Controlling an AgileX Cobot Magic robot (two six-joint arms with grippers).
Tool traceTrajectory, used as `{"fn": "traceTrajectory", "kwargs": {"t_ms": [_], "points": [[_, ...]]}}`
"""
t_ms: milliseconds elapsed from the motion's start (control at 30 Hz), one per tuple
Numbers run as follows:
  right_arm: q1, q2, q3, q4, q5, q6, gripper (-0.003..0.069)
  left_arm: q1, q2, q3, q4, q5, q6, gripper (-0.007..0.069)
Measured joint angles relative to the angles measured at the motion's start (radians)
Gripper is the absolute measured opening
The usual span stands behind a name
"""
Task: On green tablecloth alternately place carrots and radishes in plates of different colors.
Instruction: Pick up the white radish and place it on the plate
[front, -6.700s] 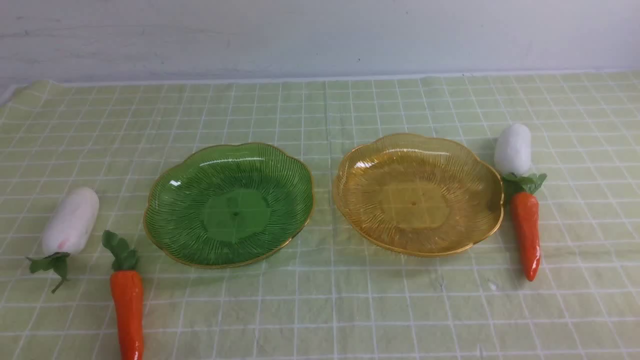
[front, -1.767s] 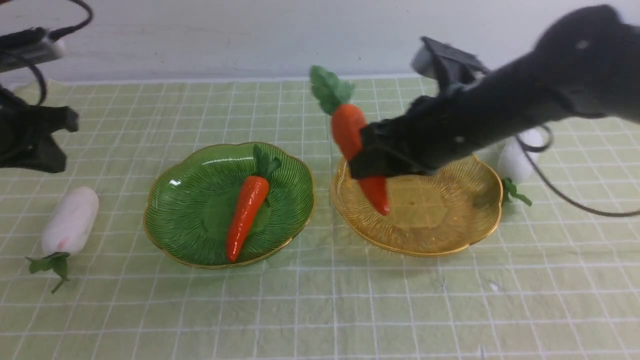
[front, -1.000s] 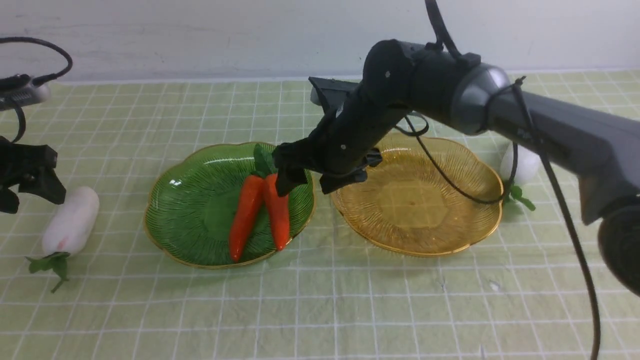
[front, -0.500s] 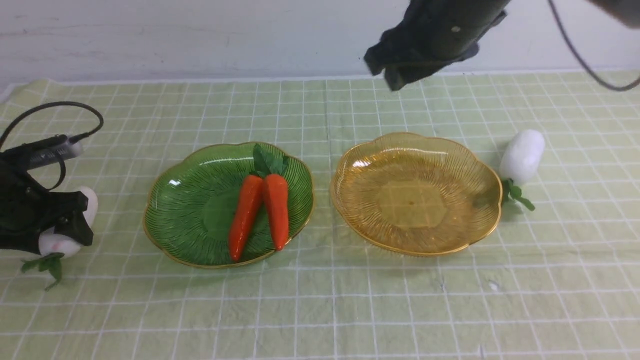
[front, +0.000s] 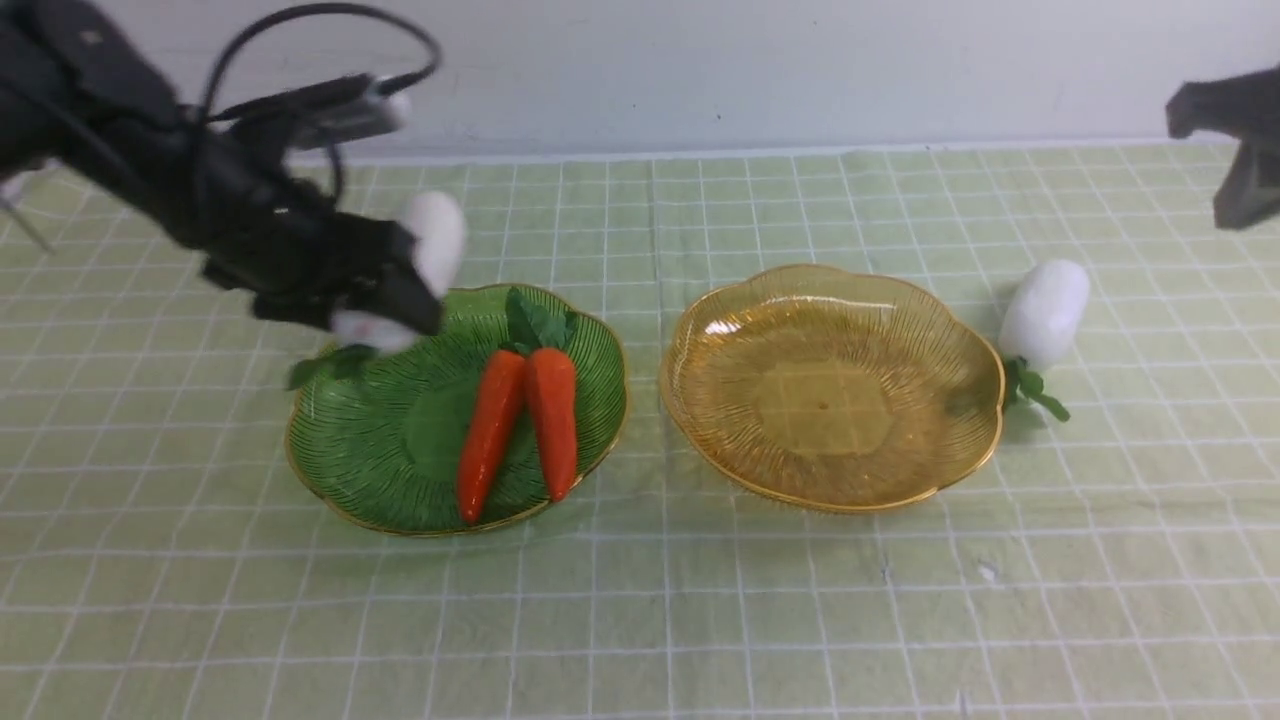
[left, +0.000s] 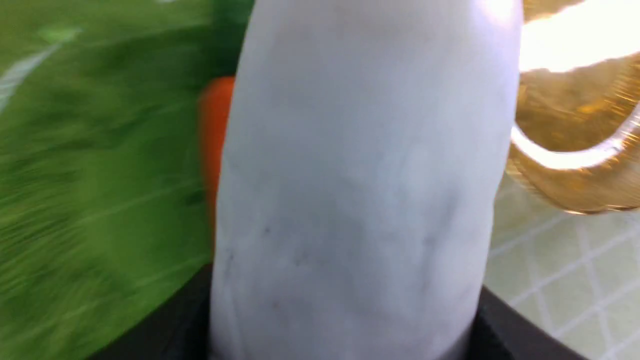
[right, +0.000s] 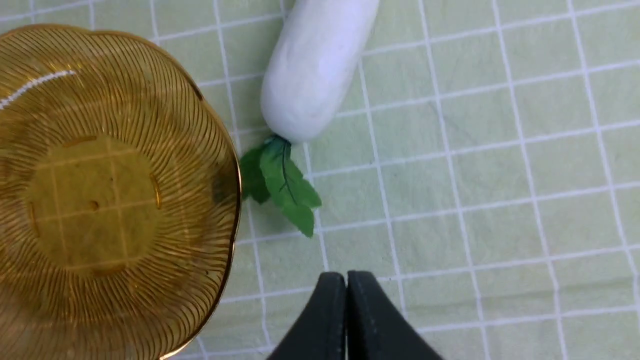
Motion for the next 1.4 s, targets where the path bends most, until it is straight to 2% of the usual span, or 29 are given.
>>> {"fn": "traceTrajectory", "kwargs": {"t_ms": [33,100,200,267,500,567,667,800,867,900,933,967,1000,1033,1100,1167,1200,1233,1267,1300,1400], "points": [[-0.011,0.024,0.009,0.023,-0.011,-0.02,0.0011,-0.096,0.013,-0.018,-0.002,-0.019,-0.019,0.0457],[-0.013,0.057,0.013,0.044,-0.044,-0.031,0.0041,-0.193,0.039,-0.044,-0.004,-0.061,-0.049,0.0457],[-0.013,0.108,0.015,0.075,-0.118,-0.037,0.0113,-0.299,0.09,-0.075,-0.004,-0.147,-0.071,0.0457],[-0.013,0.155,0.015,0.109,-0.195,-0.042,0.0208,-0.349,0.127,-0.092,-0.004,-0.205,-0.077,0.0457],[-0.013,0.293,0.015,0.201,-0.419,-0.037,0.054,-0.406,0.234,-0.103,-0.006,-0.363,-0.086,0.0457],[-0.013,0.326,0.015,0.239,-0.46,-0.037,0.0592,-0.406,0.255,-0.103,-0.006,-0.392,-0.098,0.0457],[-0.013,0.383,0.015,0.305,-0.504,-0.063,0.0632,-0.405,0.274,-0.103,-0.005,-0.421,-0.111,0.0469],[-0.013,0.43,0.015,0.359,-0.526,-0.111,0.0631,-0.405,0.281,-0.103,-0.005,-0.434,-0.113,0.0561],[-0.013,0.45,0.015,0.393,-0.528,-0.131,0.0584,-0.4,0.281,-0.107,-0.006,-0.424,-0.113,0.0619],[-0.013,0.45,0.015,0.393,-0.528,-0.131,0.0577,-0.398,0.281,-0.108,-0.006,-0.424,-0.113,0.0623],[-0.013,0.452,0.015,0.394,-0.524,-0.134,0.0509,-0.39,0.28,-0.118,-0.005,-0.401,-0.113,0.0633],[-0.014,0.452,0.015,0.389,-0.52,-0.134,0.0473,-0.384,0.277,-0.127,-0.005,-0.375,-0.115,0.0631],[-0.017,0.448,0.01,0.368,-0.502,-0.134,0.047,-0.378,0.272,-0.142,-0.002,-0.348,-0.12,0.0622],[-0.029,0.44,-0.005,0.337,-0.459,-0.13,0.0475,-0.362,0.251,-0.181,0.012,-0.271,-0.137,0.0563],[-0.04,0.426,-0.016,0.318,-0.425,-0.126,0.0475,-0.353,0.232,-0.208,0.032,-0.222,-0.151,0.0505],[-0.063,0.387,-0.033,0.304,-0.366,-0.124,0.0475,-0.338,0.195,-0.251,0.082,-0.139,-0.176,0.0377],[-0.083,0.326,-0.049,0.304,-0.298,-0.123,0.0475,-0.325,0.146,-0.287,0.153,-0.064,-0.198,0.0215],[-0.092,0.281,-0.057,0.309,-0.254,-0.123,0.0475,-0.319,0.111,-0.301,0.202,-0.028,-0.21,0.0128],[-0.095,0.263,-0.058,0.311,-0.245,-0.123,0.0475,-0.317,0.096,-0.305,0.22,-0.015,-0.215,0.0102],[-0.098,0.192,-0.067,0.334,-0.181,-0.123,0.0475,-0.31,0.04,-0.313,0.285,0.016,-0.233,0.0039],[-0.069,0.116,-0.075,0.366,-0.103,-0.132,0.0475,-0.308,-0.071,-0.32,0.397,0.055,-0.263,0.0001]]}}
